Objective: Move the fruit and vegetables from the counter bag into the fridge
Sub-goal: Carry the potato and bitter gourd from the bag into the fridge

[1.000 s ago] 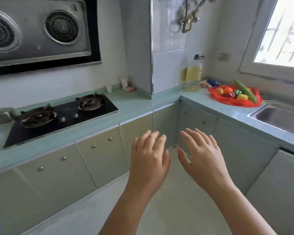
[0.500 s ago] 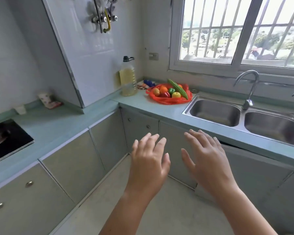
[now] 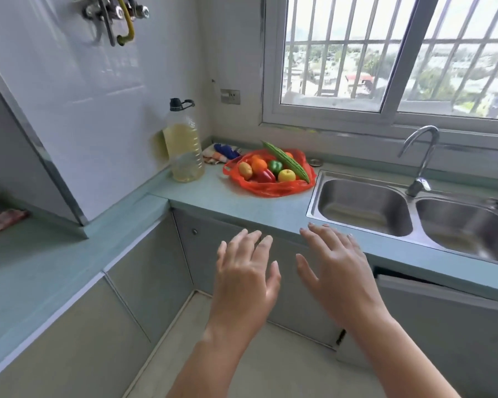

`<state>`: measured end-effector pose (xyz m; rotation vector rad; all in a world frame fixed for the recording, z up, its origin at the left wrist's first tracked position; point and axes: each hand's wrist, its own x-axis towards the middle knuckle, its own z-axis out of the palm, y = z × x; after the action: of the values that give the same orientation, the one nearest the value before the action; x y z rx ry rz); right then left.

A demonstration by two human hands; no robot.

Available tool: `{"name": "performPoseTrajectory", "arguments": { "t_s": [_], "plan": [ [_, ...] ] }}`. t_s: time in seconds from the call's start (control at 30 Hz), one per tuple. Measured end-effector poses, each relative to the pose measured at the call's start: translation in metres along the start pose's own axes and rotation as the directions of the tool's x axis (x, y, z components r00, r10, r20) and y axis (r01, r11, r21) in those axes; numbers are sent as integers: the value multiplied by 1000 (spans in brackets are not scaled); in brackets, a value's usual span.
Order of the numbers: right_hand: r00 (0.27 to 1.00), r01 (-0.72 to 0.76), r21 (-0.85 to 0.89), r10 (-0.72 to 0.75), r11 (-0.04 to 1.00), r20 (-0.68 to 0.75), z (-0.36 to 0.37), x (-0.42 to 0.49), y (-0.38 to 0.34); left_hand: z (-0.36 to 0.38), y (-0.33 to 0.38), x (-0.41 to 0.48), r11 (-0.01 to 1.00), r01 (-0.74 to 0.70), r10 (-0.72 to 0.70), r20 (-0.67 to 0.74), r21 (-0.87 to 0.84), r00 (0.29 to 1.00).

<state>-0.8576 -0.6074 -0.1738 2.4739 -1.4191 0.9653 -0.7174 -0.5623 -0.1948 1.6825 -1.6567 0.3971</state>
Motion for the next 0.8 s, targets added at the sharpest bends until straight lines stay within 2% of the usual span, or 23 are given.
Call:
{"name": "performPoseTrajectory", "arguments": {
  "t_s": [0.4,0.7,0.8],
  "plan": [
    [999,-29,-26,29,999,16,111,120,-8,71,-112,92,999,-26,27,25,-22,999],
    [998,-57,-17,57,998,-16,191,248,60,170,-167,220,998,-40,46,167,-41,985],
    [997,-78,-18,77,997,-21,207,290,87,198,-173,274,997,-43,53,171,-62,984]
  ]
}}
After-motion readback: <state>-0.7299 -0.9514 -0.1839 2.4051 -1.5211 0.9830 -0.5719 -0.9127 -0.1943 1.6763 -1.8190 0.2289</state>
